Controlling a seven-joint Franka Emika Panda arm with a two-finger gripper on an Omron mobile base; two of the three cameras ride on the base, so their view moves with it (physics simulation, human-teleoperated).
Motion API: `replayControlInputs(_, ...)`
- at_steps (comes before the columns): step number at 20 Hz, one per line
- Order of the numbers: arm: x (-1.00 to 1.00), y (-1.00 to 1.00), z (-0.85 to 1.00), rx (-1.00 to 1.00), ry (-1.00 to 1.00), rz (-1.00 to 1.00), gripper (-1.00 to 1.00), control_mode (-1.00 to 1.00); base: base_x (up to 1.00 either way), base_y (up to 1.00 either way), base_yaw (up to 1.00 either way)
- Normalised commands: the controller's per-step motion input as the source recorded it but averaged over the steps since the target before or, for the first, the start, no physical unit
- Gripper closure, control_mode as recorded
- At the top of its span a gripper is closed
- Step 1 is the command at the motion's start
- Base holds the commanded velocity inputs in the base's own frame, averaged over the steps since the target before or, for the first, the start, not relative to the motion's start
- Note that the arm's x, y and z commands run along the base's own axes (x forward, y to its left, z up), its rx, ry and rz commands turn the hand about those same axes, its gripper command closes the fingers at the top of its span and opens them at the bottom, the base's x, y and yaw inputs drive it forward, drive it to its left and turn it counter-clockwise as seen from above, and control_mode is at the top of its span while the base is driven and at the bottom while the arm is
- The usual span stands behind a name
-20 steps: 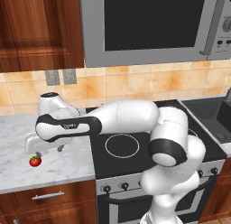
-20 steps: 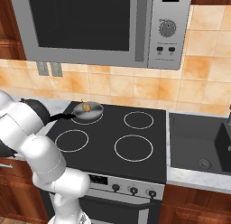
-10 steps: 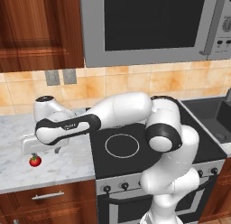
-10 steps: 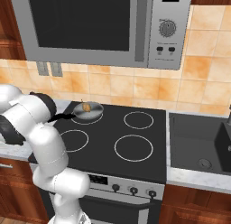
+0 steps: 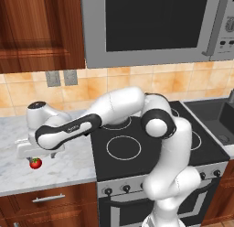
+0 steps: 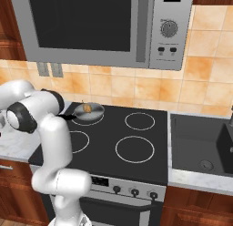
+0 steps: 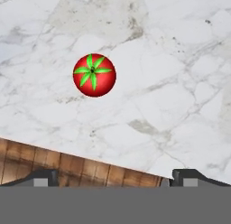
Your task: Place the pan on the rear left burner on the stove. Then place the tomato and the onion in the pan and turn on the rear left burner.
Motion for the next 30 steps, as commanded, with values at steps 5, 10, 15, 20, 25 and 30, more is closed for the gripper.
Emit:
replayControlInputs(5,0.26,0.21,-0.07,-0.09,0.00,-0.10,-1.00,-1.00,0.00,0.00,0.00)
replayControlInputs(10,0.17,0.14,-0.11,-0.07,0.02,-0.10,-1.00,-1.00,0.00,0.00,0.00)
replayControlInputs(15,0.07,0.01,-0.23,-0.07,0.08,-0.11,-1.00,-1.00,0.00,0.00,0.00)
replayControlInputs(20,0.06,0.00,-0.35,-0.05,0.09,-0.11,-1.00,-1.00,0.00,0.00,0.00)
replayControlInputs(25,0.19,0.00,-0.29,-0.02,0.05,-0.08,-1.00,-1.00,0.00,0.00,0.00)
replayControlInputs(30,0.22,0.00,-0.20,-0.01,0.00,-0.01,-1.00,-1.00,0.00,0.00,0.00)
